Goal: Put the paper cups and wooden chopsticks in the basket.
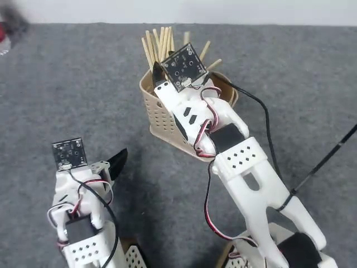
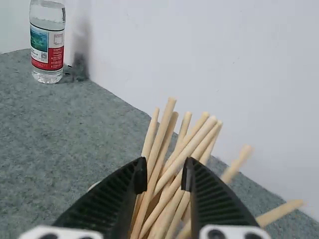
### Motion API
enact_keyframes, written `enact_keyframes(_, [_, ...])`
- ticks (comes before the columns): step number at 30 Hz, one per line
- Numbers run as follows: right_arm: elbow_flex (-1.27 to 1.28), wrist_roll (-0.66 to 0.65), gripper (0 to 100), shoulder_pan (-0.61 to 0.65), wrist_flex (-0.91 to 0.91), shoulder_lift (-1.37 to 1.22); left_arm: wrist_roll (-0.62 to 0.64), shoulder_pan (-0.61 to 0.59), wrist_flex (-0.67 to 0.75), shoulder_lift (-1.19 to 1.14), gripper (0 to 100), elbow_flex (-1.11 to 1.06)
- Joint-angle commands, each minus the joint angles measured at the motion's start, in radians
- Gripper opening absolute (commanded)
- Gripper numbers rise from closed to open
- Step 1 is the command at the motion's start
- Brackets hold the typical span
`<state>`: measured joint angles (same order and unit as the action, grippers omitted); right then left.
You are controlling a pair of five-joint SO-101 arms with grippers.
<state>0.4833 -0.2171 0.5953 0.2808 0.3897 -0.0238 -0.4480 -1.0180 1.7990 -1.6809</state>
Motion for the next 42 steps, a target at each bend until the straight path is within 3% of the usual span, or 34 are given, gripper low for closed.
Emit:
enact_keyframes(1, [-0.029,0.002,12.0,-0.025,0.015,0.102,-0.008,0.005,0.034,0.002,44,0.001])
enact_keyframes(12, [-0.628,0.009,12.0,-0.179,0.661,0.225,-0.008,0.005,0.034,0.002,44,-0.001])
enact_keyframes(22, [-0.672,0.009,12.0,-0.229,1.218,0.044,-0.008,0.005,0.031,-0.002,44,-0.002])
enact_keyframes(27, [-0.674,0.046,12.3,-0.228,1.320,-0.036,-0.008,0.005,0.031,-0.003,44,-0.004])
enact_keyframes(33, [-0.852,0.140,23.5,-0.159,1.337,-0.099,-0.008,0.005,0.031,-0.003,44,-0.004])
enact_keyframes(38, [-0.941,0.143,20.7,-0.124,1.360,-0.223,-0.008,0.006,0.031,-0.003,44,-0.004])
enact_keyframes(42, [-0.965,0.143,19.7,-0.188,1.380,-0.315,-0.008,0.006,0.031,-0.003,44,-0.004])
